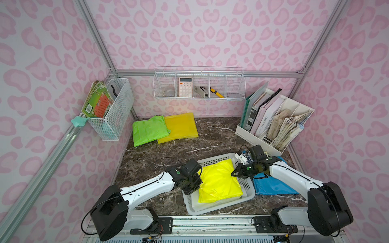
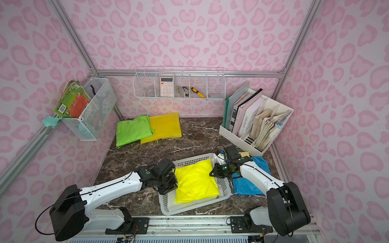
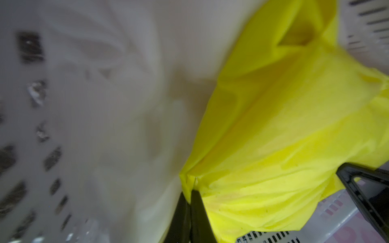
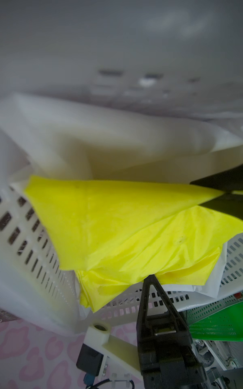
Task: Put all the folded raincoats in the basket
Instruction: Place the raincoat in the basket.
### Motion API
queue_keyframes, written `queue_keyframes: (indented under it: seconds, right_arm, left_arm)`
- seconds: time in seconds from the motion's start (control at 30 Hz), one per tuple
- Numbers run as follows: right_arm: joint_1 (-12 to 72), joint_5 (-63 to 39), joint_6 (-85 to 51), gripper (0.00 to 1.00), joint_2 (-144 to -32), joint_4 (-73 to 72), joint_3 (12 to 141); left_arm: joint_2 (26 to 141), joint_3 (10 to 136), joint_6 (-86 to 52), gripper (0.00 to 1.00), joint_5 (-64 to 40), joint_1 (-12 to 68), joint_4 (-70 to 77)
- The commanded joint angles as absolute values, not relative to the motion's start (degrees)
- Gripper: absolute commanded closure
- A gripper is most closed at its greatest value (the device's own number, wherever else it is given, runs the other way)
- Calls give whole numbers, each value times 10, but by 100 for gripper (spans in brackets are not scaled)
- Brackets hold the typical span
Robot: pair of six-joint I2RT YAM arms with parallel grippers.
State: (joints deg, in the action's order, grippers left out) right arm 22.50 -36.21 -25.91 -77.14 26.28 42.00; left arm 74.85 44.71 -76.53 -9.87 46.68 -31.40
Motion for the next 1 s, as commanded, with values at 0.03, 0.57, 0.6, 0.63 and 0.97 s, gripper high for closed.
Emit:
queue_keyframes:
  seconds: [0.03,0.57,0.6,0.63,0.97]
  right_arm:
    - [226,-297,-272,60,-773,269,432]
    - [281,-152,-257,55,-758,367,565]
    - [282,-143,-258,56,-764,369,562]
    - [283,-140,-258,58,-769,370,560]
    - [299,-165,-276,44,-742,331,507]
  left_arm:
    - [755,472,-747,88,-84,467,-390]
    - [768,614,-650,95,-147,468,-372]
    - [784,626,-643,96,-150,468,-374]
    - [802,640,-637,98,-150,468,-381]
    - [865,659,-622,99,-174,468,-367]
